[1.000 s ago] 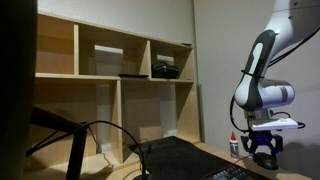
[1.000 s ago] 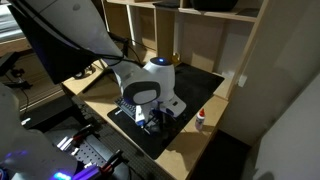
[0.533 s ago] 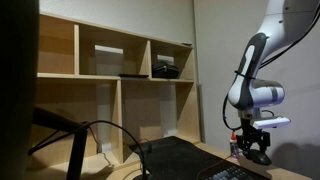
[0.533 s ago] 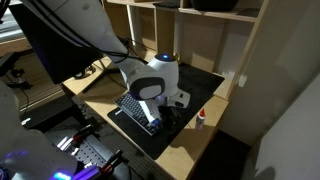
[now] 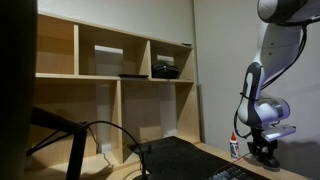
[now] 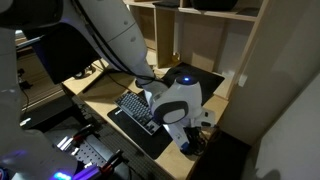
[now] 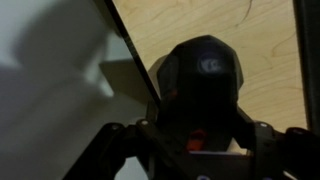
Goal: Move the mouse to the right side of the keyboard
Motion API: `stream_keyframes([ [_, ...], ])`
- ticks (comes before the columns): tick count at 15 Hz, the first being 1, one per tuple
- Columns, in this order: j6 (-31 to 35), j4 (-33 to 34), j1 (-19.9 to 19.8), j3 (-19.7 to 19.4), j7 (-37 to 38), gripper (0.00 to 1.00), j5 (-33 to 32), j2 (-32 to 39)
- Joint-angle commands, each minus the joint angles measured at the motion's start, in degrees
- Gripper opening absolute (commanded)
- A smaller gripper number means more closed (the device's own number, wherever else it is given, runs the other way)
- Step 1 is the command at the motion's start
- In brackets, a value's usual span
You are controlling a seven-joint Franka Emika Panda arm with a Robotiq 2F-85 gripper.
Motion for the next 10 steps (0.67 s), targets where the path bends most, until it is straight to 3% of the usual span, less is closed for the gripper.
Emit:
stream_keyframes([
  [1,-1.62,-1.29,-2.2,2.54,-1.45,0.45,1.74,-1.28],
  [6,-8.27,-0.42,-6.01,7.2,-2.4,0.45,9.21,-1.22],
  [10,-10.0,-0.1,-6.33,7.69,-0.95,0.45,13.61,0.19],
])
